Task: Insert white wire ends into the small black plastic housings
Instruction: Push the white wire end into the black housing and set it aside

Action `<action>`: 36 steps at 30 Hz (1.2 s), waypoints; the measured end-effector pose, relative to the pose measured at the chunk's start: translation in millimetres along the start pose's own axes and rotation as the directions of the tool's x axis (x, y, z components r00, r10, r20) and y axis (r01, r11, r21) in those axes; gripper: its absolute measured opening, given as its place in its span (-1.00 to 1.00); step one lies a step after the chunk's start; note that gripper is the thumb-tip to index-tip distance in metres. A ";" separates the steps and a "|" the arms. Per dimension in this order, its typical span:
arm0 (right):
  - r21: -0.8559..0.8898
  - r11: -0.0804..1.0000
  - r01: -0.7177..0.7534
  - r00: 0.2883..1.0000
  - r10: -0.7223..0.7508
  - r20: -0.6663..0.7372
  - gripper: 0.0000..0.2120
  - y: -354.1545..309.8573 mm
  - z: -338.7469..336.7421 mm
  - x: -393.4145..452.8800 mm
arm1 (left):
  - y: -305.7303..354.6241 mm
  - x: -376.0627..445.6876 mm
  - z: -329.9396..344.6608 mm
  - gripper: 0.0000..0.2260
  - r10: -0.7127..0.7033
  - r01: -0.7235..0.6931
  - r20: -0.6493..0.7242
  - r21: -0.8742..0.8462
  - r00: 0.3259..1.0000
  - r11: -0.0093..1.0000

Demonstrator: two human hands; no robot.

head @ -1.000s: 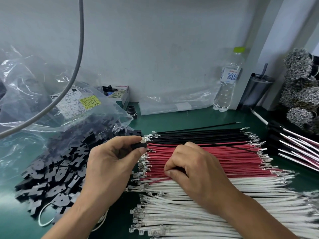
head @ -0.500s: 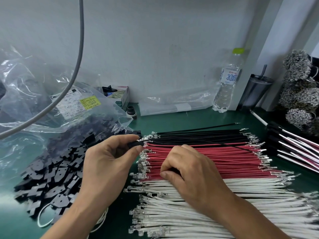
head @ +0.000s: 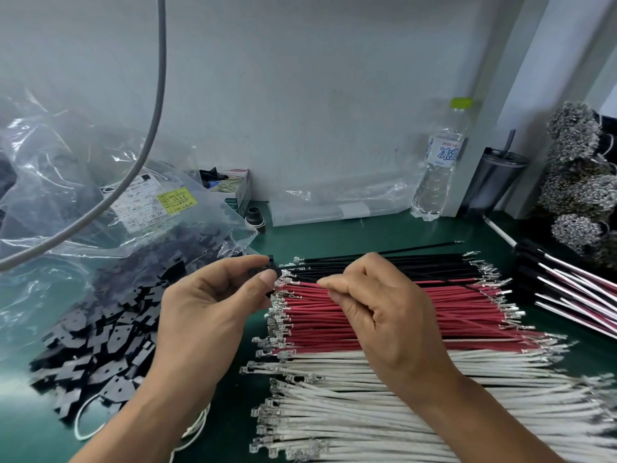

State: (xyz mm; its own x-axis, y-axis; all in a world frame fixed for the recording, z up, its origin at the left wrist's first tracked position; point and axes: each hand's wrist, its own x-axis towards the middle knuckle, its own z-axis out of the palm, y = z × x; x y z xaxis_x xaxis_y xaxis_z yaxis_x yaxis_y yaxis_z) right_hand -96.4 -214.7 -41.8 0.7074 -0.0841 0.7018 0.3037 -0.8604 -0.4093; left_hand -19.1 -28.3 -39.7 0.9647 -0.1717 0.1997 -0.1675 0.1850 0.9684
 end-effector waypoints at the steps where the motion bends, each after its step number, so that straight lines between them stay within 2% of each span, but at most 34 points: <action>1: 0.006 1.000 0.001 1.000 -0.001 -0.016 -0.80 0.9 -0.4 -0.3 | 0.5 0.5 -0.1 -0.81 -0.007 0.007 0.000 -0.002 1.000 1.000; 4: 0.011 1.000 0.012 0.998 -0.011 -0.064 -0.83 0.7 -3.0 0.0 | 0.4 2.7 -3.1 -0.73 -0.052 0.053 0.021 -0.045 0.998 0.998; 7: 0.038 0.999 0.020 0.995 -0.016 -0.094 -0.82 -1.8 -5.7 -0.8 | -0.9 4.0 -4.4 -0.66 -0.134 0.149 0.104 -0.147 0.986 0.978; 11: 0.060 0.998 0.034 0.994 -0.027 -0.107 -0.84 -3.7 -8.2 -0.7 | -3.6 4.4 -4.5 -0.69 -0.188 0.227 0.192 -0.208 0.963 0.952; 16: 0.071 0.997 0.033 0.992 -0.024 -0.122 -0.84 -3.6 -9.9 -0.6 | -3.2 7.3 -8.5 -0.66 -0.216 0.268 0.208 -0.268 0.954 0.925; 23: 0.050 0.997 0.051 0.993 -0.045 -0.111 -0.82 -3.4 -10.1 -1.9 | -3.5 8.3 -8.8 -0.67 -0.243 0.313 0.266 -0.267 0.933 0.911; 30: 0.048 0.998 0.045 0.991 -0.039 -0.125 -0.86 -1.3 -12.0 -1.6 | -5.5 9.4 -9.1 -0.56 -0.262 0.347 0.306 -0.265 0.915 0.900; 36: -0.051 0.991 0.126 0.989 -0.129 -0.070 -0.86 0.0 -14.1 -0.1 | -3.8 9.2 -9.6 -0.67 -0.275 0.356 0.306 -0.251 0.911 0.900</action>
State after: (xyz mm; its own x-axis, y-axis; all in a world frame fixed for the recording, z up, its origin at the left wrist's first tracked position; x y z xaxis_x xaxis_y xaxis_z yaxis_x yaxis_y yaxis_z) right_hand -105.5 -221.8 -33.7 0.6160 -0.0070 0.7877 0.3577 -0.8884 -0.2876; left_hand -7.7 -21.2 -42.9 0.8632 -0.5035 -0.0386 0.2437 0.3483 0.9051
